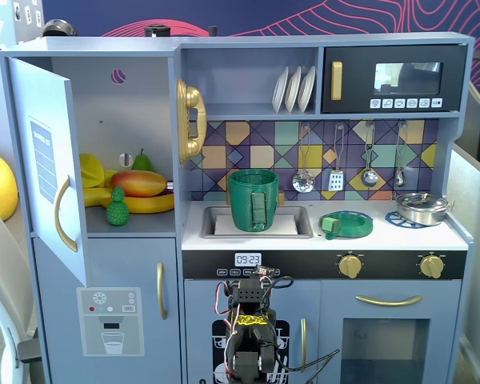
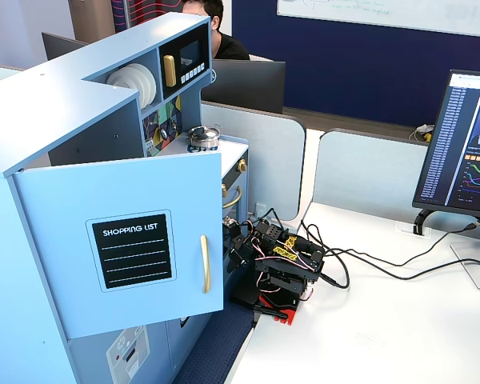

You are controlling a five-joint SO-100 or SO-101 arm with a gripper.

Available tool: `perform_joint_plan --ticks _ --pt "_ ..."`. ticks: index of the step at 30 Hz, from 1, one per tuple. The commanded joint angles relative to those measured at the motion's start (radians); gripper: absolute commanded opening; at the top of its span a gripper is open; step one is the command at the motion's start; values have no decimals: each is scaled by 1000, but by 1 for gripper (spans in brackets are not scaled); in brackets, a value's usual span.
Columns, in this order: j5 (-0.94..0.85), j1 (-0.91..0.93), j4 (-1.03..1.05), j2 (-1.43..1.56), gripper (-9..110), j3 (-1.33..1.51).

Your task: Pick up the green pineapple from the left cabinet and place it in the green recipient

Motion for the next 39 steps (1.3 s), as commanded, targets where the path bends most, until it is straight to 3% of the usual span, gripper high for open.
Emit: perform_joint_plan --ticks 1,11,15,19,23,29,39 --pt "-150 40 196 -6 0 0" --pt "-202 -11 155 -6 0 0" --pt "-112 -189 -187 -9 0 -6" --pt "-129 -446 -575 -23 0 -81" --pt "-344 -680 -1019 -92 0 -92" --pt "-463 -864 -1140 -311 0 -330" --pt "-328 -827 -1301 -699 32 -690"
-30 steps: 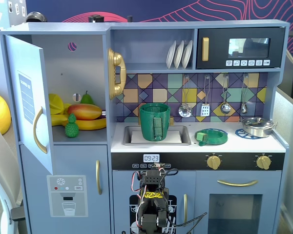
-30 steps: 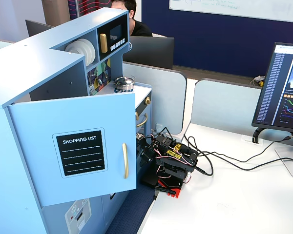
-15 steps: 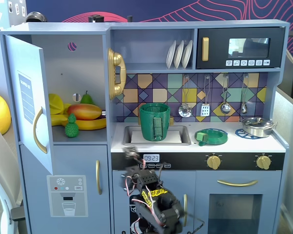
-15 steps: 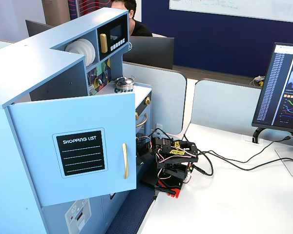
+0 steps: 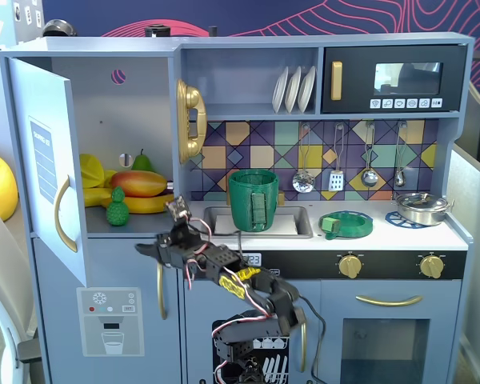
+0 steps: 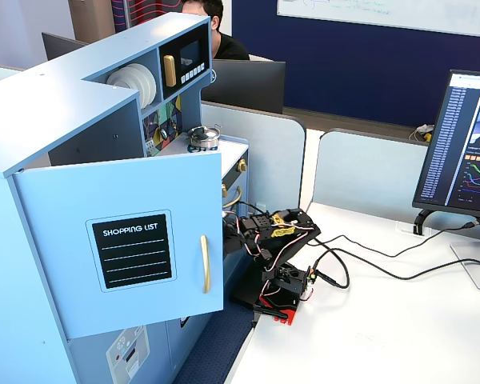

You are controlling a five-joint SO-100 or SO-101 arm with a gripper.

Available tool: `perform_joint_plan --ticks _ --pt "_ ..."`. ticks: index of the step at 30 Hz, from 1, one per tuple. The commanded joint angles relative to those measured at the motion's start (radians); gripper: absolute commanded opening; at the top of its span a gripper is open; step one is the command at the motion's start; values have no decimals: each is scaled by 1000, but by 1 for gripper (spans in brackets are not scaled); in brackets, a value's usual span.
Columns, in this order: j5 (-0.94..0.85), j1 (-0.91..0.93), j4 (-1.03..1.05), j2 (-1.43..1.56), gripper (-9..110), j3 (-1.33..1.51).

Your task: Pick up the green pineapple from the left cabinet and place it in the green recipient

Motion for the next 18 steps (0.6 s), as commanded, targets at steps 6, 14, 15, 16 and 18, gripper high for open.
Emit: perform_joint_plan --ticks 6,14,15,16,18 --pt "98 17 -164 -267 42 -267" --pt "144 55 -275 -517 47 -430" --pt "147 60 -275 -541 47 -449" --pt "149 66 -275 -566 47 -469" --pt "149 77 -276 -620 47 -515"
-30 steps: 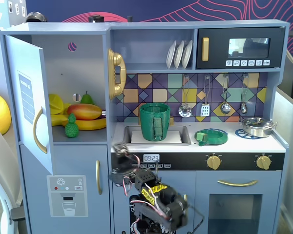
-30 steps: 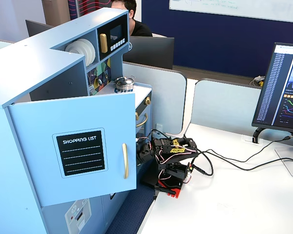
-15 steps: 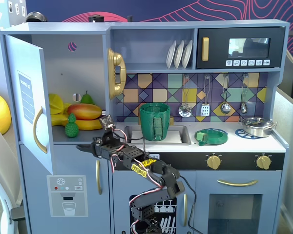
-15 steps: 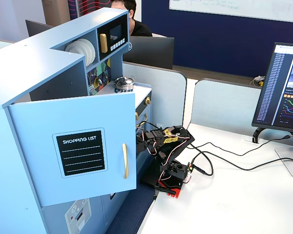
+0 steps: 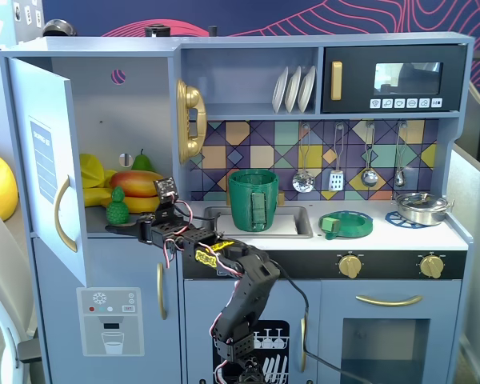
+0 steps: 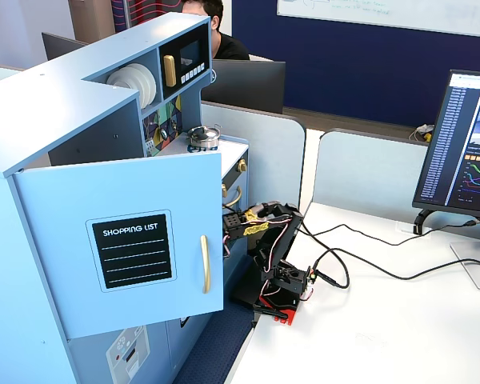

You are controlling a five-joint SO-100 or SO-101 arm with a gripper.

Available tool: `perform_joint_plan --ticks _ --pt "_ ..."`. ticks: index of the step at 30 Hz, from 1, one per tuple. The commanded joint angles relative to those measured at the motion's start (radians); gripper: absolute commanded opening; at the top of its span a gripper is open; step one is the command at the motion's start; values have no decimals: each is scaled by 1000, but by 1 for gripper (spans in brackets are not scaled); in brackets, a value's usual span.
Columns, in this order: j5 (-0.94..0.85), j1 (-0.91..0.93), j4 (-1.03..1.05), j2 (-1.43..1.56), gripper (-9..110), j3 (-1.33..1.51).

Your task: Pick up the green pineapple from the left cabinet and place it in the green recipient

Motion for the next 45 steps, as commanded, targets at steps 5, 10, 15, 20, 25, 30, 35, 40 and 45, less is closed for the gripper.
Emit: perform_joint_plan --ticks 5,10,15,20,25,30,35,40,45 --pt "12 25 -35 -156 46 -232" --pt "9 5 -21 -204 47 -285" --pt "6 -2 -11 -273 46 -370" --pt "9 -8 9 -337 46 -440" --pt "11 -12 21 -393 45 -500" --pt "9 -6 43 -471 44 -606" --pt "3 -6 63 -532 42 -680" --pt "-74 -3 114 -575 6 -735" --pt "-61 0 138 -580 0 -775"
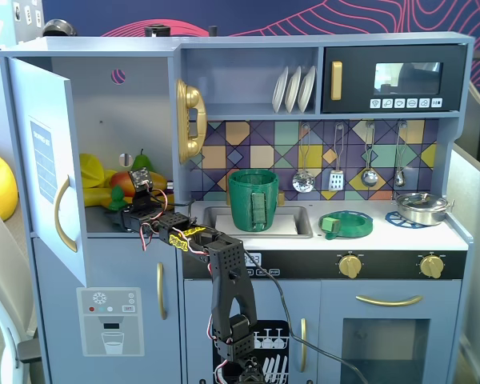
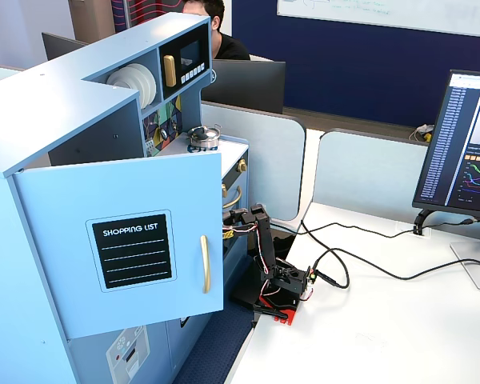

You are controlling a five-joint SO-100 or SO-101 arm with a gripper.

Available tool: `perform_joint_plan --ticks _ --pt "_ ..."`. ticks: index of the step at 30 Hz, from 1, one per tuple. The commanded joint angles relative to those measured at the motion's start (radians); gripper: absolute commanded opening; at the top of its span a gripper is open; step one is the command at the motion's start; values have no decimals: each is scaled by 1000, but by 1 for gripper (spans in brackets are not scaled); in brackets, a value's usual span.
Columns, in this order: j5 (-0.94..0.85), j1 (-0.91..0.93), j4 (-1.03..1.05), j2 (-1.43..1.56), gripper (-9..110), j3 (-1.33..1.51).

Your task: Pick up the green pineapple from the left cabinet and place it in the green recipient

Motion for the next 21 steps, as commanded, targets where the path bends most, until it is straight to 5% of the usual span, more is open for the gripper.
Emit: perform_joint_plan --ticks 1,10,21 --pt "-11 -3 9 15 0 -104" --pt "-272 -28 264 457 0 132" --pt "-258 -32 492 1003 0 422"
